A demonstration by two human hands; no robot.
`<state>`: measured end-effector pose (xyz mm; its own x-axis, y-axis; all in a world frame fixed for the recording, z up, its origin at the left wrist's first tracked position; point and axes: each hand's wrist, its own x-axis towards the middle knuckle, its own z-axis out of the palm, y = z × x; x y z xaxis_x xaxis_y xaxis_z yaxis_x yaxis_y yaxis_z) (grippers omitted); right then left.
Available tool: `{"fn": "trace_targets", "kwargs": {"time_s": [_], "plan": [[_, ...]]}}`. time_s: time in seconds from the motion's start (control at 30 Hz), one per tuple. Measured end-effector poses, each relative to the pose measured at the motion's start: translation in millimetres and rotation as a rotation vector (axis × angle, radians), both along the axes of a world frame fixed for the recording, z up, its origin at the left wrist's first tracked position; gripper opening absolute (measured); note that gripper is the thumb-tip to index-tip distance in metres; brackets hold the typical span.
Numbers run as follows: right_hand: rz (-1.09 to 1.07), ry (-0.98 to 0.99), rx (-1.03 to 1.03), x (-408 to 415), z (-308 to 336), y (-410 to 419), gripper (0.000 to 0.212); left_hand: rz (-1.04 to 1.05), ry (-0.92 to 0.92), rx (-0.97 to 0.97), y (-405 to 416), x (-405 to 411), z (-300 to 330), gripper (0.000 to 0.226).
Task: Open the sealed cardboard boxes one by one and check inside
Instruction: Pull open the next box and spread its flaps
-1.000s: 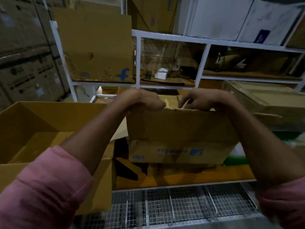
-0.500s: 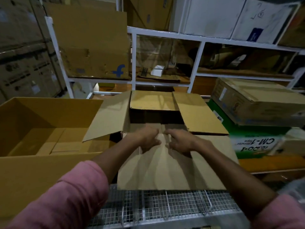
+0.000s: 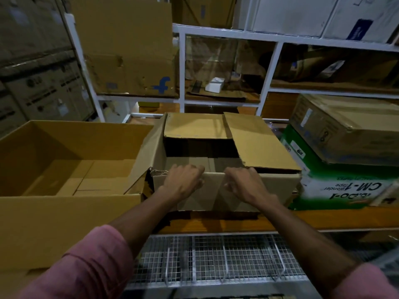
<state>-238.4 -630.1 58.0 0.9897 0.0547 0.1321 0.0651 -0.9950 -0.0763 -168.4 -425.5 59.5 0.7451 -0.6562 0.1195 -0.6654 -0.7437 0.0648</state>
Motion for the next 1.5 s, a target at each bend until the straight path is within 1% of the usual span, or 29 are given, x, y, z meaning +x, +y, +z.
{"fn": "trace_targets", "kwargs": {"time_s": [0.1,0.17,0.23,0.3,0.33,0.47,0.57,0.67,0.87,1.03,1.13,1.23,1.33,1.43,1.5], "plan": [[0.024,0.045,0.04,4,-1,2,0.011,0.009,0.033,0.008,7,-1,-1,0.022],[0.019,0.056,0.106,6,-4,-1,0.032,0.021,0.036,0.045,7,-2,3,0.025],[-0.037,0.009,0.157,7,-6,-4,0.053,0.045,0.041,0.075,3,-3,4,0.036],[-0.136,-0.08,0.127,8,-7,-11,0.065,0.078,0.07,0.051,-4,-4,2,0.051],[-0.19,-0.129,0.104,9,-7,-15,0.068,0.085,0.07,0.026,-9,-4,-1,0.056],[-0.347,-0.277,0.02,13,-6,-51,0.072,0.083,-0.012,-0.052,-44,1,-8,0.06],[-0.443,-0.226,-0.004,13,-2,-79,0.075,0.091,-0.015,-0.082,-70,3,-10,0.061],[-0.489,-0.193,-0.008,9,-4,-103,0.076,0.109,-0.004,-0.094,-78,5,-15,0.062],[-0.579,-0.109,0.07,12,-11,-122,0.079,0.161,0.018,-0.071,-76,9,-21,0.064],[-0.554,-0.113,0.085,12,-8,-118,0.074,0.159,0.009,-0.079,-75,7,-20,0.064],[-0.437,-0.114,0.11,16,-8,-107,0.069,0.141,0.002,-0.097,-71,6,-17,0.064],[-0.299,-0.044,0.16,26,-6,-84,0.07,0.136,-0.007,-0.123,-67,9,-10,0.058],[-0.235,0.013,0.232,36,0,-61,0.06,0.159,0.011,-0.117,-57,20,-5,0.055],[-0.182,0.101,0.244,57,2,-53,0.062,0.203,0.075,-0.115,-58,40,-1,0.055],[-0.16,0.203,0.227,82,4,-59,0.063,0.231,0.129,-0.079,-64,58,2,0.049]]}}
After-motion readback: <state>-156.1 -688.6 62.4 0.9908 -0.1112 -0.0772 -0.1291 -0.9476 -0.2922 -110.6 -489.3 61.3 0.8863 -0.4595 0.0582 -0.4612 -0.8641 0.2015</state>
